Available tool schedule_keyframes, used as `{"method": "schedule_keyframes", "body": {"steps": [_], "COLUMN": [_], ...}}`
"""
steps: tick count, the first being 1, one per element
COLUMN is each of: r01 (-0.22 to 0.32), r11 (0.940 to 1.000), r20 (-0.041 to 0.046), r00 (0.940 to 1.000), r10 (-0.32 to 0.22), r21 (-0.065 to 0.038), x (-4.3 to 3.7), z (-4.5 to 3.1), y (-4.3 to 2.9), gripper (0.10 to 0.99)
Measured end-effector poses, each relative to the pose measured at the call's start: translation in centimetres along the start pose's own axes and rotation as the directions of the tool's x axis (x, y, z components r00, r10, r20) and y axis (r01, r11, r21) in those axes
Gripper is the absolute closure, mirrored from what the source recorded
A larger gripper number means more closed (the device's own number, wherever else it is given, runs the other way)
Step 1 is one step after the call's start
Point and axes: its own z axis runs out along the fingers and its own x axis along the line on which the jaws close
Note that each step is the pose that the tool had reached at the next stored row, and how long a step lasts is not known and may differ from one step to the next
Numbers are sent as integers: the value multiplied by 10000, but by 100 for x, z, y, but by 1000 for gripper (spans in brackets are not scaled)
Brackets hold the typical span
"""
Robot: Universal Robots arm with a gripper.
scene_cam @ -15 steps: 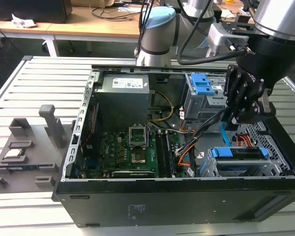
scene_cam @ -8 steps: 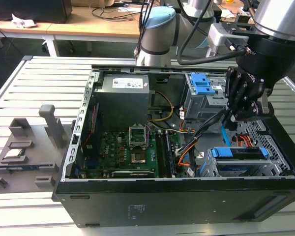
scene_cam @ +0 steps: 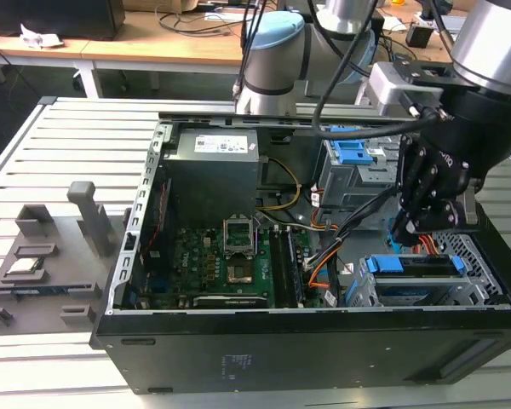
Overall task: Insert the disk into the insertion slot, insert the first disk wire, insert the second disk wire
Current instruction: 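Insert the second disk wire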
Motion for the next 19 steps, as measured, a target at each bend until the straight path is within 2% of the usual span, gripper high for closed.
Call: {"method": "schedule_keyframes", "body": {"steps": [5, 8, 19], "r01": [0, 0, 1], "r11": [10000, 10000, 10000], "r20": [-9, -10, -11], "r00": [10000, 10000, 10000], "r10": [0, 0, -1], "r21": [-1, -1, -1], "x": [42, 54, 49], "z": [73, 112, 207], "y": [-115, -159, -196], "gripper": [929, 929, 929]}}
